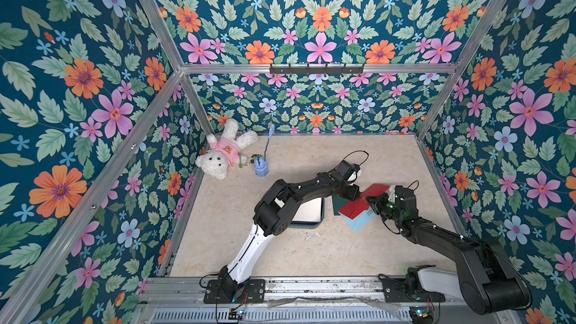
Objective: Put the sealed envelopes into the storage box
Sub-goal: Pick up the envelope from the center of the board, then place the envelope in the storage box.
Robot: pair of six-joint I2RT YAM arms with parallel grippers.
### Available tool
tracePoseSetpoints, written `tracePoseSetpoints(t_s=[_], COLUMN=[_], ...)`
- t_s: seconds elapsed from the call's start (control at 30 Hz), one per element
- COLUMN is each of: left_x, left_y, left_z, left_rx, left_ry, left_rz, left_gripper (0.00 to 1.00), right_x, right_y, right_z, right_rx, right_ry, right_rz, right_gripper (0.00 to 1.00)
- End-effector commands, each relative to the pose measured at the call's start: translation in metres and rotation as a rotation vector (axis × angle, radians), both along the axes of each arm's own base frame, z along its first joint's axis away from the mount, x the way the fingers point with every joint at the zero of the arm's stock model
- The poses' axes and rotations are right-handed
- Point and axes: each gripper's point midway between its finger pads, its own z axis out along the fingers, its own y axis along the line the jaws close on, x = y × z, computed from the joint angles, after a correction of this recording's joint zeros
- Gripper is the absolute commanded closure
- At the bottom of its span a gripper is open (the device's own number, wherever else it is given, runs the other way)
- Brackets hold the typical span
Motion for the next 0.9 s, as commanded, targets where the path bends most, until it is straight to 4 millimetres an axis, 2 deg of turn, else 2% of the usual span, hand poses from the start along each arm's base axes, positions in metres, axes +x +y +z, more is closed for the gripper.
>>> tracePoseSetpoints(t_s=[0.0, 0.13, 0.23, 0.27, 0.37, 0.43, 0.5, 0.6, 0.63, 0.7, 0.77, 0.87], left_x=[0.017, 0.035, 0.04, 0.041, 0.041, 0.039, 0.034, 0.022, 0.017, 0.004, -0.009, -0.027], left_y=[-0.001, 0.013, 0.045, 0.06, 0.112, 0.153, 0.198, 0.26, 0.278, 0.313, 0.34, 0.357], left_z=[0.045, 0.11, 0.152, 0.163, 0.177, 0.181, 0.181, 0.181, 0.181, 0.178, 0.18, 0.196], left_rx=[-0.033, -0.085, -0.12, -0.128, -0.119, -0.112, -0.1, -0.084, -0.068, -0.016, 0.04, 0.019], left_ry=[-0.103, -0.249, -0.338, -0.363, -0.402, -0.415, -0.418, -0.42, -0.431, -0.456, -0.486, -0.512], left_rz=[0.041, 0.119, 0.195, 0.225, 0.322, 0.394, 0.474, 0.575, 0.608, 0.665, 0.737, 0.767], left_gripper=[0.58, 0.53, 0.52, 0.52, 0.52, 0.52, 0.52, 0.51, 0.51, 0.5, 0.49, 0.49], right_x=[0.008, 0.016, 0.017, 0.017, 0.015, 0.011, 0.006, -0.003, -0.006, -0.016, -0.03, -0.039], right_y=[-0.003, -0.007, -0.002, 0.0, 0.015, 0.032, 0.059, 0.1, 0.111, 0.137, 0.159, 0.184], right_z=[0.021, 0.065, 0.105, 0.119, 0.156, 0.173, 0.187, 0.194, 0.187, 0.187, 0.184, 0.178], right_rx=[-0.144, -0.312, -0.401, -0.427, -0.509, -0.585, -0.676, -0.789, -0.82, -0.864, -0.89, -0.943], right_ry=[-0.107, -0.267, -0.43, -0.487, -0.652, -0.751, -0.844, -0.934, -0.938, -0.981, -1.017, -1.021], right_rz=[0.069, 0.137, 0.207, 0.233, 0.322, 0.407, 0.534, 0.745, 0.819, 0.971, 1.134, 1.297], right_gripper=[1.0, 1.0, 1.0, 1.0, 1.0, 1.0, 1.0, 1.0, 1.0, 1.0, 1.0, 1.0])
